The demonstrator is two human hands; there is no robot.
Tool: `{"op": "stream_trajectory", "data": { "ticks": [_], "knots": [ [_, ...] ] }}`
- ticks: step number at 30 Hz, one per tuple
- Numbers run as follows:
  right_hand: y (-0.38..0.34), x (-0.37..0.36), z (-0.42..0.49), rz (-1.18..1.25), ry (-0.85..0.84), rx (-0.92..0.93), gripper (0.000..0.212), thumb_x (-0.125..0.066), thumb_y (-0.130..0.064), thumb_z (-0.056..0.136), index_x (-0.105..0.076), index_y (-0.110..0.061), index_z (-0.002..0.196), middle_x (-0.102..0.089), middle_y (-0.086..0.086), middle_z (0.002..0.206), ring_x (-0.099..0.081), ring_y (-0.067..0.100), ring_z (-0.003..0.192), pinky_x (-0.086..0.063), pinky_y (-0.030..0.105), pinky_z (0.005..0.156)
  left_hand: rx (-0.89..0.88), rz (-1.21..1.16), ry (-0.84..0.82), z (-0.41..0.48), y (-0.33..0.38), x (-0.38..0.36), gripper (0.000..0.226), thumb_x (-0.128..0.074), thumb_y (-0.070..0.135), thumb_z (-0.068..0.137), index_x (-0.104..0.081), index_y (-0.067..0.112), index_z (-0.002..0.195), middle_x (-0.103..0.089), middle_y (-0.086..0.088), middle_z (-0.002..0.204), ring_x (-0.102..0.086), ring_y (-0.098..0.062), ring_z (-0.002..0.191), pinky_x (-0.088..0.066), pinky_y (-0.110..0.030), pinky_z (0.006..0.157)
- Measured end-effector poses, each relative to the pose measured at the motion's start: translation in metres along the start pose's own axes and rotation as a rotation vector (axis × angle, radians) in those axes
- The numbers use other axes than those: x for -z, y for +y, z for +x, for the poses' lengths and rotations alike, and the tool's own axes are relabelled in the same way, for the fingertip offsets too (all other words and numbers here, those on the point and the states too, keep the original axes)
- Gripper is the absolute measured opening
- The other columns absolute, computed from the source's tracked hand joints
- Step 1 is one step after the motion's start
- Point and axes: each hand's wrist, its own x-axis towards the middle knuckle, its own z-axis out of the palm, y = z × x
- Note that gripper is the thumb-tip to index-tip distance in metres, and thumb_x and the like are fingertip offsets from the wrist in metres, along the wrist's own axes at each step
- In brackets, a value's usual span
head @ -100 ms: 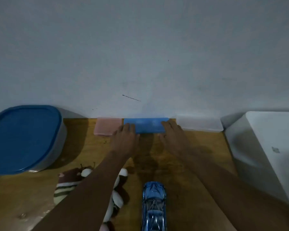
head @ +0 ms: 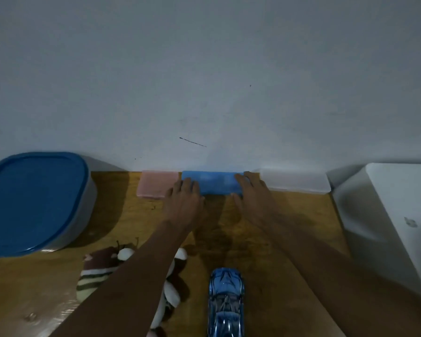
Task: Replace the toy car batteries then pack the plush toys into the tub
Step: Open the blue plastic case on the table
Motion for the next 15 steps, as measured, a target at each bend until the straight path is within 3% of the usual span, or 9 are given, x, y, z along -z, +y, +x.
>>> {"op": "stream_trajectory", "data": {
  "ticks": [6,8,11,15],
  "knots": [
    [0.005,-0.012,0.009,0.009,-0.013,0.001,0.051,-0.053,-0.023,0.096,-0.037,-0.016,0.144,-0.027,0.011,0.154,-0.031,0.032,0.137,-0.031,0.042,0.113,0.018,0.012,-0.02,0.0,0.003,-0.01,0.052,-0.038,0.035,0.101,-0.032,0.007,0.145,-0.03,-0.019,0.151,-0.028,-0.036,0.139,-0.03,-0.046,0.113],
    [0.007,-0.013,0.008,0.016,0.007,0.007,0.05,-0.055,-0.02,0.094,-0.041,-0.015,0.142,-0.029,0.011,0.152,-0.034,0.034,0.135,-0.033,0.042,0.111,0.002,0.008,0.004,-0.003,0.005,-0.005,0.051,-0.05,0.031,0.097,-0.042,0.006,0.14,-0.038,-0.021,0.145,-0.037,-0.039,0.133,-0.037,-0.047,0.109],
    [0.011,-0.012,0.003,-0.005,0.032,0.015,0.048,-0.058,-0.019,0.093,-0.045,-0.014,0.139,-0.033,0.011,0.15,-0.039,0.035,0.131,-0.037,0.042,0.107,-0.051,-0.017,0.148,-0.008,0.007,-0.005,0.044,-0.077,0.017,0.078,-0.064,0.003,0.118,-0.056,-0.026,0.126,-0.055,-0.044,0.113,-0.054,-0.049,0.09],
    [0.013,-0.01,-0.005,-0.131,0.074,0.066,0.047,-0.069,-0.021,0.085,-0.056,-0.008,0.128,-0.049,0.016,0.138,-0.043,0.038,0.126,-0.043,0.047,0.103,0.12,-0.321,0.097,-0.014,0.006,-0.017,0.041,-0.057,0.018,0.094,-0.049,0.013,0.134,-0.038,-0.017,0.144,-0.038,-0.034,0.128,-0.039,-0.043,0.105]
  ]
}}
